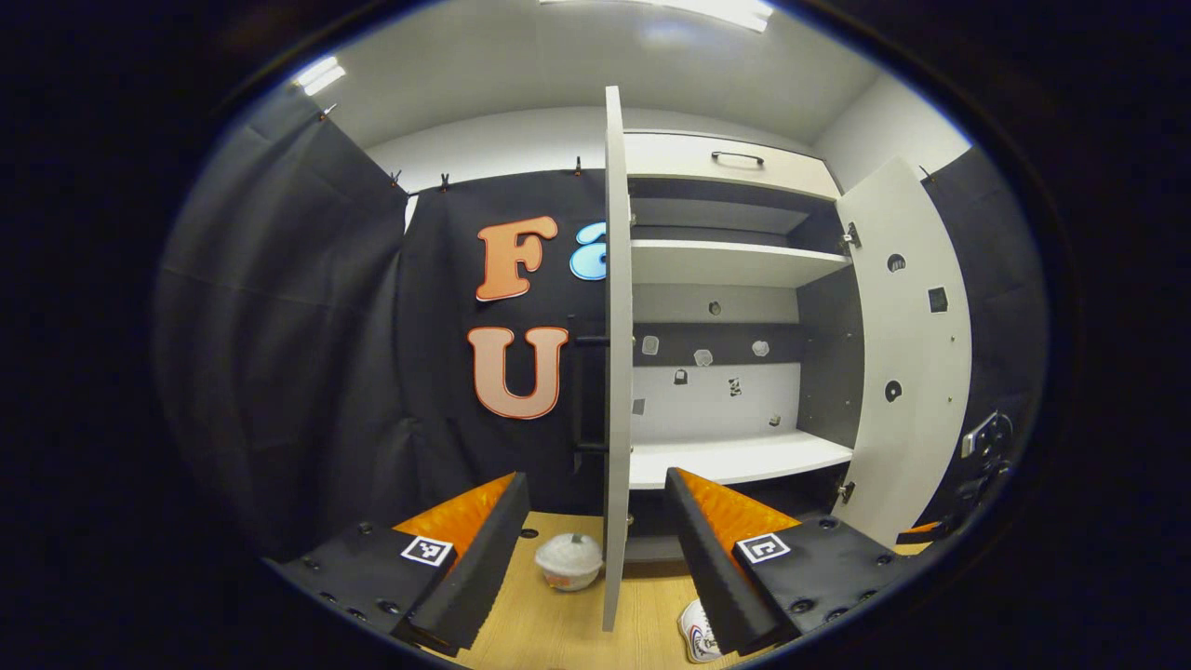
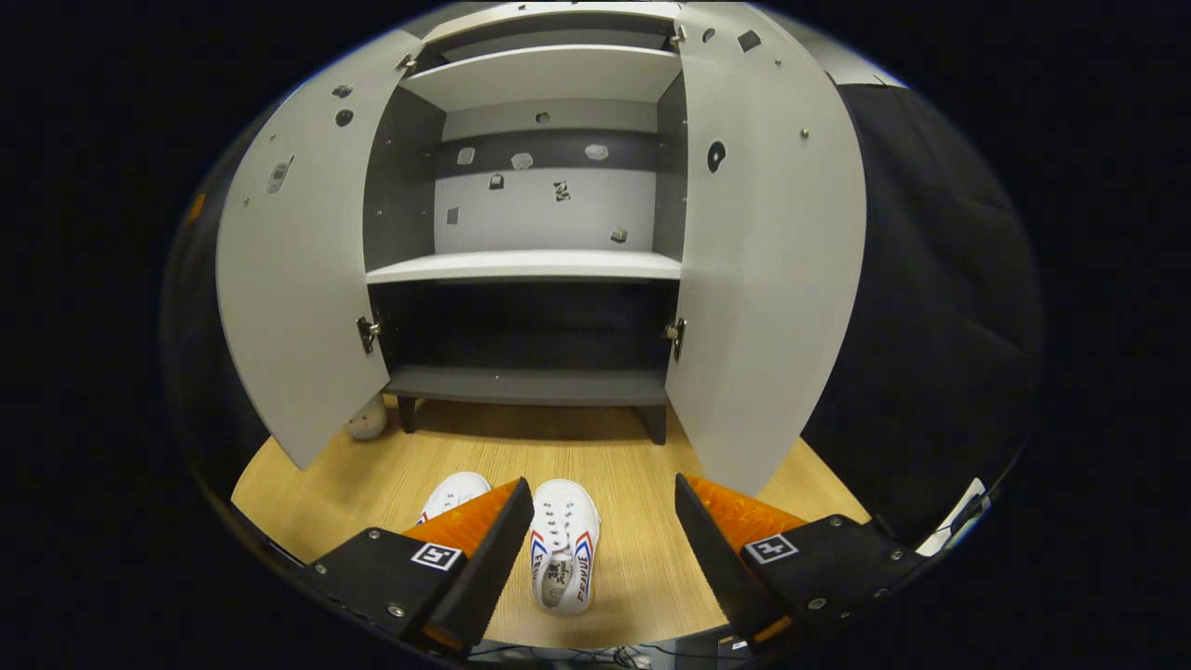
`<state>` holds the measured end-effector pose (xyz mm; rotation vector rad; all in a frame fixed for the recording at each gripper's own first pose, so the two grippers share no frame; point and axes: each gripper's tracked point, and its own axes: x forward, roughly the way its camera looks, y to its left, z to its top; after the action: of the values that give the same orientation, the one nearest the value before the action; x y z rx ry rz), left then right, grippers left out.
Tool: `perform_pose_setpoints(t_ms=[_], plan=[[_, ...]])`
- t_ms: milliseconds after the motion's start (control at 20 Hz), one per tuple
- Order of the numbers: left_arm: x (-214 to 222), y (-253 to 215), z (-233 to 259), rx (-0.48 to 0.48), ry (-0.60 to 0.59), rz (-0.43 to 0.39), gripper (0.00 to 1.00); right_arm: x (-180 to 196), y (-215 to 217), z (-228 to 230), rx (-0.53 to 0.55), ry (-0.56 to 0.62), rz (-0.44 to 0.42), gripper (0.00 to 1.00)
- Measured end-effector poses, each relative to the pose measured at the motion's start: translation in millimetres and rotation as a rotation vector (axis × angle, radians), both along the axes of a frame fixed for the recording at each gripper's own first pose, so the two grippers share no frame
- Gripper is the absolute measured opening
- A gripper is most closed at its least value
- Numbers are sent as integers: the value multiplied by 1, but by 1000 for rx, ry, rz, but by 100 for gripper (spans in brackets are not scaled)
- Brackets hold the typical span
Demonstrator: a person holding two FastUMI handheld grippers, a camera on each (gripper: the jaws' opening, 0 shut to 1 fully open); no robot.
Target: Grab one shoe with the right hand and put it into the shoe cabinet, grab the other shoe with the left hand and put it into the shoe cabinet; then close the right door with the right hand and the left door with the left hand.
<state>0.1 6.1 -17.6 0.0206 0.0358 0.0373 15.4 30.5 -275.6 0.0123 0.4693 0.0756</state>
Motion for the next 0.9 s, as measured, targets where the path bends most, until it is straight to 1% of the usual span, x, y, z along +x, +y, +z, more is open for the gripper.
perform_pose_setpoints(t_ms=[100,250,350,400,550,650,700,750,900], plan=[[0,3,-1,-1,3,7,95,1,1,-29,-6,42,19,94],[-2,7,-4,7,10,17,95,2,6,-74,17,130,29,93],[-3,9,-5,12,15,22,95,3,5,-101,3,170,33,92],[-3,10,-5,13,18,25,95,3,5,-114,-4,190,34,90],[-4,14,-9,12,28,31,95,0,9,-147,18,268,31,85],[-3,15,-10,10,34,33,95,2,8,-164,38,305,10,80],[-2,15,-11,9,36,33,95,3,7,-171,44,319,2,73],[-2,16,-12,8,39,33,95,6,6,-178,44,332,-4,71],[-1,17,-16,13,51,39,95,9,12,-194,68,376,-2,58]])
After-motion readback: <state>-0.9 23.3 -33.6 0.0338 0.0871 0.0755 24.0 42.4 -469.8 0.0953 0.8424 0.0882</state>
